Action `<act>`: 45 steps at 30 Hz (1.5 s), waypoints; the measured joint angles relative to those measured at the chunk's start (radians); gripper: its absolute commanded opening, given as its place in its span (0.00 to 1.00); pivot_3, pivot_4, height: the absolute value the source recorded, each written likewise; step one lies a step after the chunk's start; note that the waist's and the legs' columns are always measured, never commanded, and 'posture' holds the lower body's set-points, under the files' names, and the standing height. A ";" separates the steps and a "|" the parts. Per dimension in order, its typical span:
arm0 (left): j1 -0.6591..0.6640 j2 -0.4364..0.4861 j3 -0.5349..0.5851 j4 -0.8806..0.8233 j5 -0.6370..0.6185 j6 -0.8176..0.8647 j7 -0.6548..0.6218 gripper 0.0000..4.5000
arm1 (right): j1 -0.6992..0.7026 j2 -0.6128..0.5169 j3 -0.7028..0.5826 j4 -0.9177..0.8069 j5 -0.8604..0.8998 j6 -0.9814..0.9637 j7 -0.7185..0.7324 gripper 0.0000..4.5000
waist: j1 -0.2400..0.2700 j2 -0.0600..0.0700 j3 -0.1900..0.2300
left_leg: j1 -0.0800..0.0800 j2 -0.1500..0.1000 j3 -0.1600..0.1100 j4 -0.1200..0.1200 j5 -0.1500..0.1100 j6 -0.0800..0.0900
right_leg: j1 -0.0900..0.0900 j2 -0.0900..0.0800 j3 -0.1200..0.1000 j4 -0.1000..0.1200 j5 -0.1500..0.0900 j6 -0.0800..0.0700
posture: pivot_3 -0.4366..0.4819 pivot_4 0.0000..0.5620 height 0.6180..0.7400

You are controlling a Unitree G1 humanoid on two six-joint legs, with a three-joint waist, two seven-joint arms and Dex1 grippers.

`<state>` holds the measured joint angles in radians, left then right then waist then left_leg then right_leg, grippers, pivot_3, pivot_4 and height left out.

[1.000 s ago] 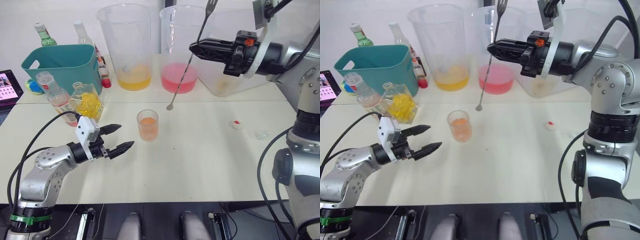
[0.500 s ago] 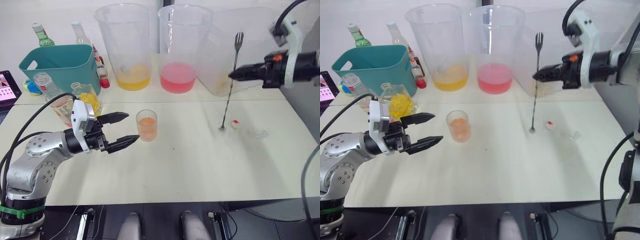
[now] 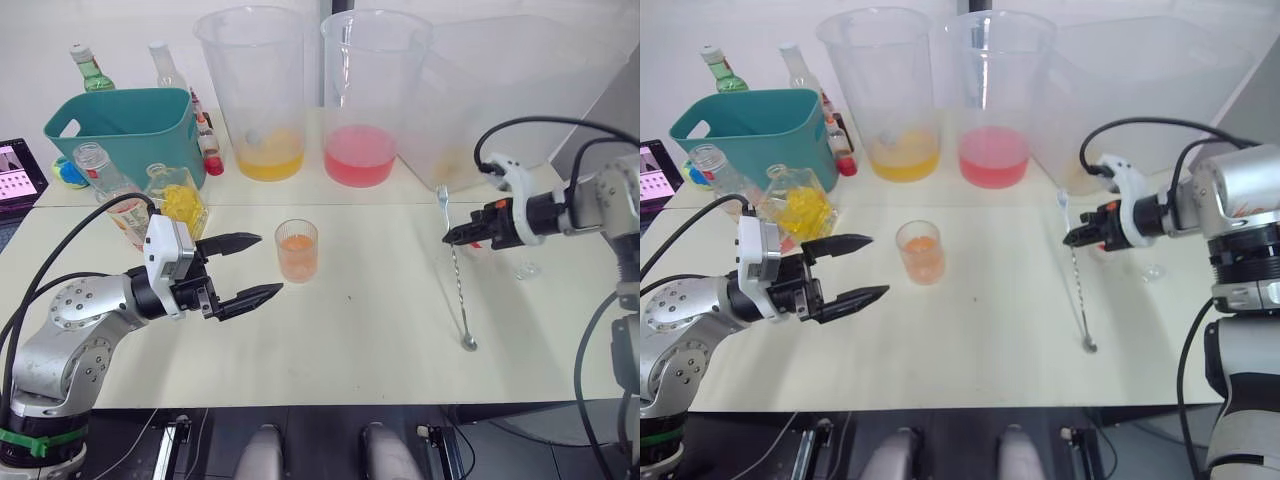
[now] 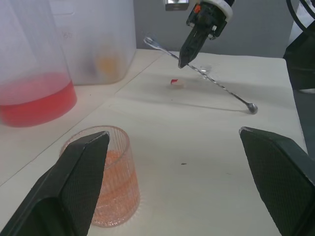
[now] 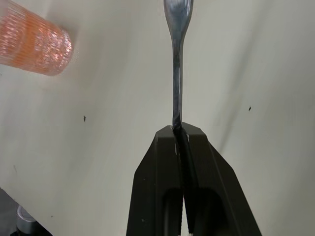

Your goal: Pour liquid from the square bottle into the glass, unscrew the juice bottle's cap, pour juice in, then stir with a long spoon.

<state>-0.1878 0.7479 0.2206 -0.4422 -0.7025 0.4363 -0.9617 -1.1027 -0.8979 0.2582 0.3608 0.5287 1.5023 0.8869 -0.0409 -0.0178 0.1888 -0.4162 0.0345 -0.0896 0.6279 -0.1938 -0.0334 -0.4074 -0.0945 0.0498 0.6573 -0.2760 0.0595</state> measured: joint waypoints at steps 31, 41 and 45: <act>0.152 0.071 0.088 0.126 0.080 -0.065 -0.046 1.00 | 0.007 0.026 -0.023 0.052 -0.166 -0.211 0.103 0.99 | -0.003 0.000 0.000 | 0.000 0.000 0.000 0.000 0.000 0.000 | 0.000 0.000 0.000 0.000 0.000 0.000 | 0.48 0.27 1.00; 0.205 0.255 0.215 0.445 0.179 -0.160 -0.230 1.00 | 0.310 0.012 -0.346 -0.116 -0.135 -0.723 0.121 0.99 | -0.001 0.001 0.000 | 0.001 0.001 0.001 -0.001 0.000 0.000 | 0.000 0.000 0.000 0.000 0.000 0.000 | 0.48 0.27 1.00; 0.196 0.262 0.245 0.563 0.212 -0.223 -0.239 1.00 | 0.444 0.014 -0.473 -0.170 -0.087 -0.843 0.153 0.99 | -0.002 0.001 0.000 | 0.001 0.001 0.002 -0.002 0.000 0.000 | 0.000 0.000 0.000 0.000 0.000 0.000 | 0.48 0.27 1.00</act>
<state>0.0080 1.0100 0.4660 0.1207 -0.4907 0.2128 -1.2009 -0.6590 -0.8836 -0.2145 0.1904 0.4417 0.6596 1.0400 -0.0424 -0.0172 0.1891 -0.4155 0.0352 -0.0878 0.6264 -0.1939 -0.0333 -0.4075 -0.0948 0.0499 0.6571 -0.2761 0.0596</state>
